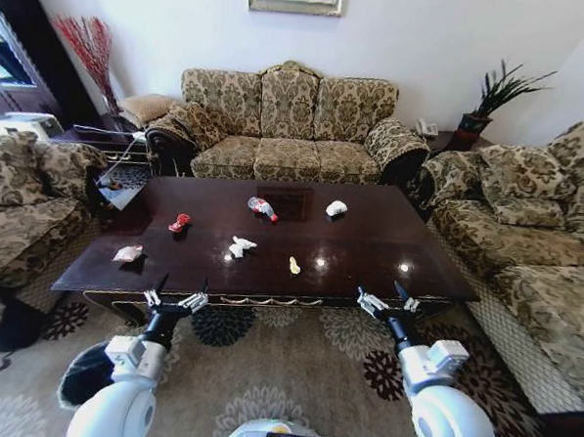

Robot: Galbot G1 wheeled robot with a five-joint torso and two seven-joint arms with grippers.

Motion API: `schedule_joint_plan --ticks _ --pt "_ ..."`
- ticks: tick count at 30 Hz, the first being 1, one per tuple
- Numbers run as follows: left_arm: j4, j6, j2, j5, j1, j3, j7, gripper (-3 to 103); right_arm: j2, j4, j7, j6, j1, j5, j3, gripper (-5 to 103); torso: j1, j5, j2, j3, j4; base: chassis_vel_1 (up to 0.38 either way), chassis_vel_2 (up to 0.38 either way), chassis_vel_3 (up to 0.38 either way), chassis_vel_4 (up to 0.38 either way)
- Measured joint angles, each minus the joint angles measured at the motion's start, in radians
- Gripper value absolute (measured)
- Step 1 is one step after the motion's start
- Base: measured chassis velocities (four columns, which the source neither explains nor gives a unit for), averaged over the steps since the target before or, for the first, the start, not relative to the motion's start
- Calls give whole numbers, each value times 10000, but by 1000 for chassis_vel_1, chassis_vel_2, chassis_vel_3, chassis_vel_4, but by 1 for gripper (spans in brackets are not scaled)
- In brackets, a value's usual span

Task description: Move to the front of the table and place the trash on the table into the trash bin.

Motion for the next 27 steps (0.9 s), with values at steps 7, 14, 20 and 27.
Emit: schedule_joint_plan --ticks 7,14,20,27 --pt "288 -853 -177 -9 35 166 -330 100 -19 -206 -12 309 24 0 -3 100 0 1 0 0 1 0 0 0 0" --pt "413 -1152 -53 -13 6 225 -205 100 15 -248 -86 579 21 -8 13 100 0 0 0 0 1 0 0 0 0" --pt "204 -1301 -77 -16 32 285 -223 100 55 -353 -203 588 77 -250 5 100 0 1 0 0 1 0 0 0 0" --pt "165 -1308 -133 -37 -32 393 -388 103 64 -198 -350 628 -51 -435 11 100 0 -1 0 0 1 0 0 0 0"
